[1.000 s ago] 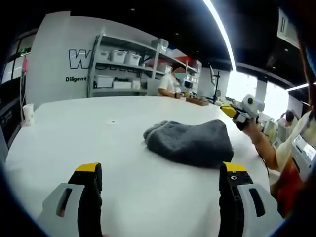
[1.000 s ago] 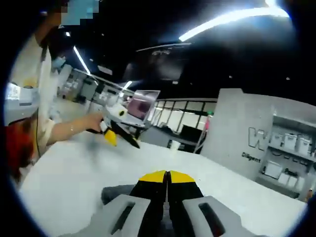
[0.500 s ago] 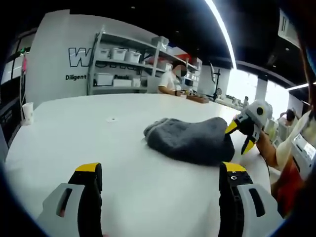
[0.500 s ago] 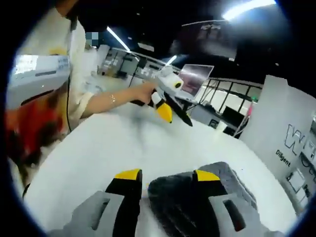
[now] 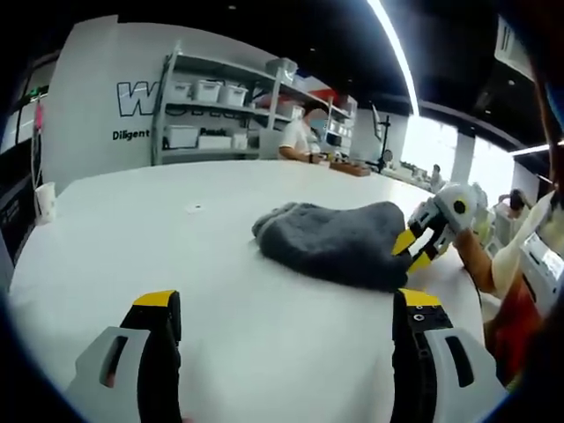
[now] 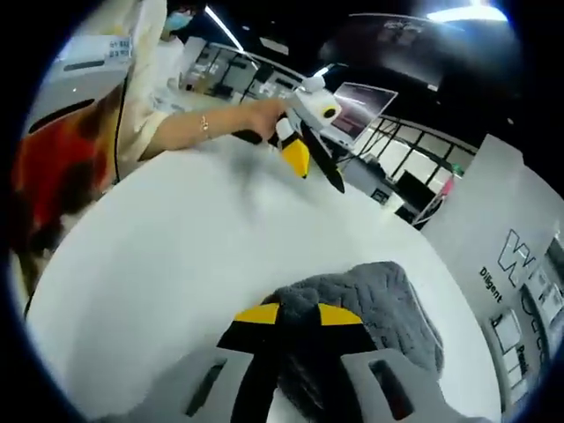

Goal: Open the folded towel by lifting each exposed corner and separating the folded layers until the towel lies flat within the target outline without major curled edges

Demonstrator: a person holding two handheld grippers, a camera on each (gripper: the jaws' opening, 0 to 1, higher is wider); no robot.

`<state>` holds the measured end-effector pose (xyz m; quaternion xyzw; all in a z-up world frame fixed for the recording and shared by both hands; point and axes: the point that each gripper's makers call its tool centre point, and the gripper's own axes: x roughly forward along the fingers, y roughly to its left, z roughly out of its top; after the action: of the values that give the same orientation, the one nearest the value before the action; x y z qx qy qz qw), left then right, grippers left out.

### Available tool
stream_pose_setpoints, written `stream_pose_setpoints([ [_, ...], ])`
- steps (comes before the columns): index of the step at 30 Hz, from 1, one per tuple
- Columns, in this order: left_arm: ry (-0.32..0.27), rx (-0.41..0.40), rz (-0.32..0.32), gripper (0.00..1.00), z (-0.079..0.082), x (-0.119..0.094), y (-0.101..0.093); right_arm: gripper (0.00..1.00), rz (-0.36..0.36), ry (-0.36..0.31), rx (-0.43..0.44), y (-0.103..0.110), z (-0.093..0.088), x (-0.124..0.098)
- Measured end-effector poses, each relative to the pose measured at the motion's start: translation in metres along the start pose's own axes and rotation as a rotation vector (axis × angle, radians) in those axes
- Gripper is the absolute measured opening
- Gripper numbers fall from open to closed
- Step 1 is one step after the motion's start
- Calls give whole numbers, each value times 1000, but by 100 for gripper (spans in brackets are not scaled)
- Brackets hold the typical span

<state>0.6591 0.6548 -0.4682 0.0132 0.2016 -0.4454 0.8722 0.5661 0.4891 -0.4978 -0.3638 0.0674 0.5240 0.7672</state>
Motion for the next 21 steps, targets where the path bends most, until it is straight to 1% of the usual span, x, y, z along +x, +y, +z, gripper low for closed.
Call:
stream_pose_setpoints([
  [5,1,-2,0,98,0,0,1,7,-60,59,23,-17,-18,-15],
  [7,5,-1,-1,98,0,1,1,7,-94,98,39,-27,-30,-22],
  [11,5,-1,-2,98,0,1,1,6,-146,149,62,-40,-46,-35],
  [13,5,0,-1,97,0,1,1,6,-168,169,68,-45,-52,-41],
  [16,5,0,-1,97,0,1,0,6,-174,176,71,-47,-55,-43],
  [17,5,-1,-3,97,-1,1,-1,6,-201,209,87,-53,-65,-50],
  [21,8,-2,-3,97,-1,2,-1,5,-248,253,110,-63,-78,-62],
])
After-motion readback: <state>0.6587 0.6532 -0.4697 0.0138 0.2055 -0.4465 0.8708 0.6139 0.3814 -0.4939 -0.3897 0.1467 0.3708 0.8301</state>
